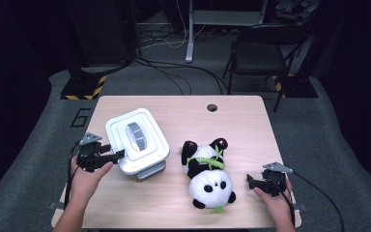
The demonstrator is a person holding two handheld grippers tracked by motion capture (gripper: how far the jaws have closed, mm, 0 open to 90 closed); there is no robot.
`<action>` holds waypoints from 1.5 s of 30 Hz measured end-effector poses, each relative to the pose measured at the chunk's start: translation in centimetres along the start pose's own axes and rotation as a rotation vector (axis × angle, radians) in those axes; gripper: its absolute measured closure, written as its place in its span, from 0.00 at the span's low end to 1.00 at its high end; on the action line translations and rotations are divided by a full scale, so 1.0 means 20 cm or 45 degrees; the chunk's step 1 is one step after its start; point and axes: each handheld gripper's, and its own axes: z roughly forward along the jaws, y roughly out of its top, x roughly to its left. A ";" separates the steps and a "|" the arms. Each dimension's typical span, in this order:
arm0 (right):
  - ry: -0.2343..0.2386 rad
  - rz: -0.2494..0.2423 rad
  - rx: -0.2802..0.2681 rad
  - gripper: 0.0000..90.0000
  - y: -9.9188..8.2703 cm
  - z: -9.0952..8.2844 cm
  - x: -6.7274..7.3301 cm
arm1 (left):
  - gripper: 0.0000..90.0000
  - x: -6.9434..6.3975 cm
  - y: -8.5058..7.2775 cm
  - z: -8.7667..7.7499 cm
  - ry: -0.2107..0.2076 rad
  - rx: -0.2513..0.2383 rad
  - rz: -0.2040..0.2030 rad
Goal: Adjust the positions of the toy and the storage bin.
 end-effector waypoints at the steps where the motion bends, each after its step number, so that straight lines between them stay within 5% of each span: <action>1: 0.000 -0.001 0.000 0.14 0.00 0.00 0.00 | 0.42 0.00 0.00 -0.01 0.001 -0.004 0.004; 9: 0.001 -0.001 0.000 0.14 0.00 0.00 0.00 | 0.52 0.04 -0.01 -0.03 0.011 -0.002 0.058; 21: 0.001 -0.001 0.000 0.14 0.00 0.00 0.00 | 0.53 0.13 0.01 -0.03 -0.022 0.008 -0.037; 28: 0.002 -0.002 0.000 0.14 0.00 0.00 0.00 | 0.53 0.03 0.08 -0.03 0.064 0.017 0.014; 40: 0.011 -0.008 -0.003 0.14 0.00 0.00 0.00 | 0.48 -0.17 0.22 0.00 -0.037 -0.041 0.066; 45: 0.011 -0.008 -0.003 0.14 0.00 0.00 0.00 | 0.47 -0.22 0.23 0.06 -0.024 -0.016 0.109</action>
